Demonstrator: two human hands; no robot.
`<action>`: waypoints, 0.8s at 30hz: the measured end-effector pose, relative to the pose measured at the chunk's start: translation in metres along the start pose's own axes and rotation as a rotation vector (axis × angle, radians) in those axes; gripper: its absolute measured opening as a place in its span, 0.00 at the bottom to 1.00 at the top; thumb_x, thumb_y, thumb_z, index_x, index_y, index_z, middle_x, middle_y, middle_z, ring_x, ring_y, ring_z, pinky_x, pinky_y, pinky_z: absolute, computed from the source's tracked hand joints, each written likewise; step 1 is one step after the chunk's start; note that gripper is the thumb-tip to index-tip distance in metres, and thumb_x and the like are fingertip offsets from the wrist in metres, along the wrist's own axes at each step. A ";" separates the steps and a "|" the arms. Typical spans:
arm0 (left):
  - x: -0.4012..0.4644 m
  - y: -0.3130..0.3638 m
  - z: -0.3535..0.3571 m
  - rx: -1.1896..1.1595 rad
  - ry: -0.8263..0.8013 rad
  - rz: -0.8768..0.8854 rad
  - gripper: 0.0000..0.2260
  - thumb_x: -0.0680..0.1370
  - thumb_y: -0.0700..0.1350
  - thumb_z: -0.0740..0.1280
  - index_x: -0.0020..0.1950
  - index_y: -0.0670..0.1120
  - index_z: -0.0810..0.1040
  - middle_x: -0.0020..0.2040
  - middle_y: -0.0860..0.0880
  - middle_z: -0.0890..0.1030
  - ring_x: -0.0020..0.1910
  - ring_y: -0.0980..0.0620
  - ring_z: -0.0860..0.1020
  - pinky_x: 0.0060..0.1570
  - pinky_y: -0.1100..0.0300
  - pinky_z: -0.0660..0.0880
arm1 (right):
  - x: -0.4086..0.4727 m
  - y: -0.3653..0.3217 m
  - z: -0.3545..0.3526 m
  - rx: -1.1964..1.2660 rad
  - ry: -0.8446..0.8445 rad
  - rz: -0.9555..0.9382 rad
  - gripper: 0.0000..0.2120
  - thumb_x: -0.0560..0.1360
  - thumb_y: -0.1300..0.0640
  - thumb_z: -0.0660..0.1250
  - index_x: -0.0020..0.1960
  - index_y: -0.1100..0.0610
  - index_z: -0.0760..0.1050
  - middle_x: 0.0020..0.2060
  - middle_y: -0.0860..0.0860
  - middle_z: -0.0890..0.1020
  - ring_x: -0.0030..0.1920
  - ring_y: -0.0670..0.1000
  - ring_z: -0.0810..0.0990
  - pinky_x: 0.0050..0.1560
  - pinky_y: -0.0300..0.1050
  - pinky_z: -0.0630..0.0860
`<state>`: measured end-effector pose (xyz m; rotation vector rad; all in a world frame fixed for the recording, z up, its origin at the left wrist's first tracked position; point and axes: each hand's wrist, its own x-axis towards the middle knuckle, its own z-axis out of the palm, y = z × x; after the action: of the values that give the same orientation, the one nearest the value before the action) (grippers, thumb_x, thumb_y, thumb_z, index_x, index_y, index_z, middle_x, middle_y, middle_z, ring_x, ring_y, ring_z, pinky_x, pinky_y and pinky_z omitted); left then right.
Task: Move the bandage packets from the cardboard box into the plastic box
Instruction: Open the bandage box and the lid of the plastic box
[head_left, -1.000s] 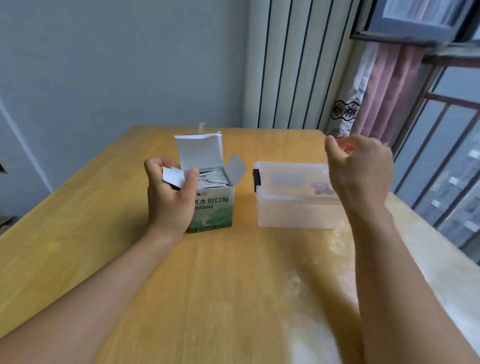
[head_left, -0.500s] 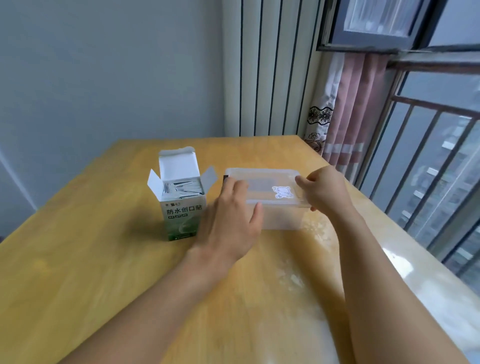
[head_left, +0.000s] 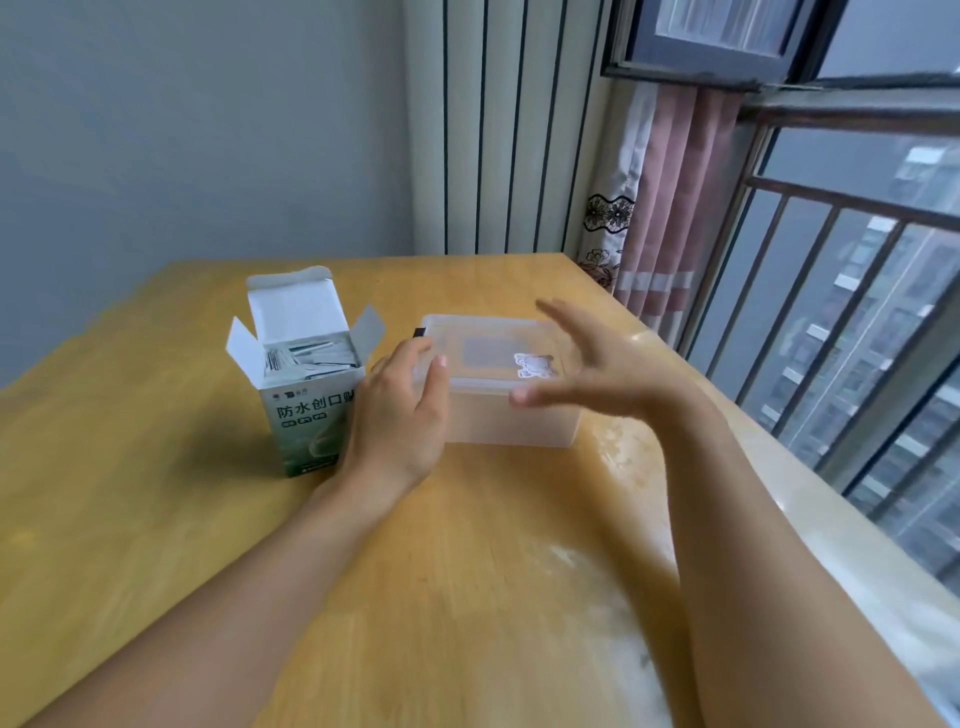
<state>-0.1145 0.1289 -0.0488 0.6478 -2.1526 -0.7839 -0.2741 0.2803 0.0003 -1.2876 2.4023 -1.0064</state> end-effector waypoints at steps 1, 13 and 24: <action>0.001 -0.002 -0.001 -0.007 -0.004 -0.014 0.17 0.82 0.55 0.57 0.66 0.52 0.75 0.55 0.46 0.84 0.49 0.40 0.83 0.52 0.49 0.79 | 0.002 0.000 0.005 -0.074 -0.049 0.009 0.60 0.55 0.31 0.78 0.80 0.45 0.54 0.80 0.43 0.52 0.79 0.45 0.50 0.78 0.53 0.55; 0.009 -0.003 -0.013 0.178 0.009 -0.058 0.05 0.79 0.49 0.59 0.54 0.53 0.69 0.33 0.49 0.81 0.37 0.43 0.82 0.42 0.50 0.75 | 0.011 -0.001 -0.001 -0.089 -0.081 -0.008 0.52 0.56 0.45 0.85 0.75 0.42 0.63 0.69 0.44 0.63 0.68 0.48 0.65 0.59 0.42 0.67; 0.008 0.006 -0.023 -0.039 -0.107 -0.360 0.14 0.81 0.42 0.55 0.39 0.38 0.74 0.24 0.43 0.80 0.22 0.46 0.81 0.31 0.57 0.76 | 0.011 0.011 -0.007 0.039 -0.122 -0.041 0.55 0.48 0.40 0.81 0.74 0.42 0.67 0.70 0.42 0.69 0.72 0.46 0.66 0.72 0.49 0.64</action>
<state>-0.1024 0.1207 -0.0282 1.0097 -2.1375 -1.0681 -0.2906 0.2785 -0.0006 -1.3492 2.2635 -0.9512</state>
